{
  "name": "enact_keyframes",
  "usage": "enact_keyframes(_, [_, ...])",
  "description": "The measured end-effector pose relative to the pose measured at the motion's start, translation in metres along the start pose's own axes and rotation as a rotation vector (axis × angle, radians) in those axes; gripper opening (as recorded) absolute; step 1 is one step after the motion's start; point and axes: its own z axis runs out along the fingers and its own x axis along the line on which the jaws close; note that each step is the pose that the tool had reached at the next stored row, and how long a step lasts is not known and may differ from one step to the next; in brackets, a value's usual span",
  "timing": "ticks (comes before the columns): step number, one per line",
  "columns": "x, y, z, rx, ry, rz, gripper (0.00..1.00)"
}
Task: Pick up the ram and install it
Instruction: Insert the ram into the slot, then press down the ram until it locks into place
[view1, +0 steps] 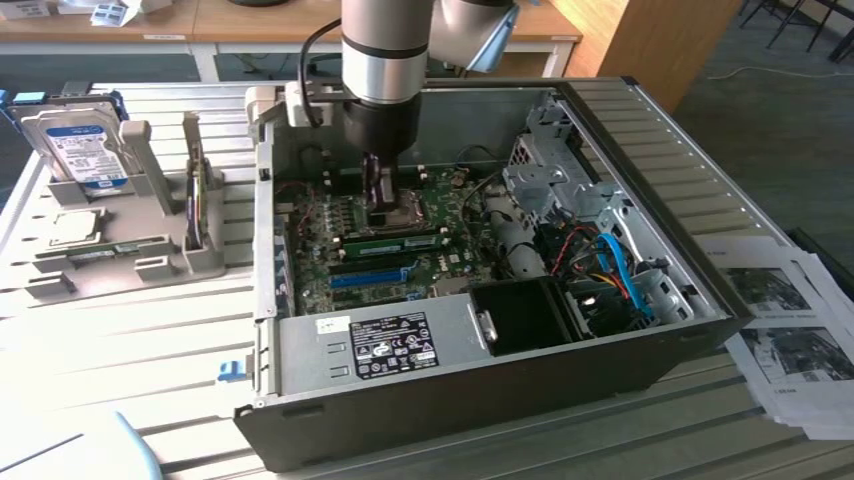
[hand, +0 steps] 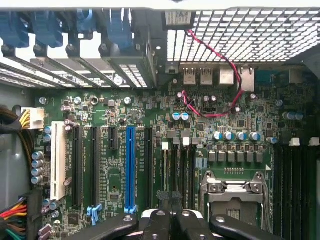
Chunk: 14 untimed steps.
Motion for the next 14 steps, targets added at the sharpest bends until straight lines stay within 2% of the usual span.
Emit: enact_keyframes(14, [0.0, -0.0176, -0.0003, -0.0022, 0.0001, 0.0, 0.09])
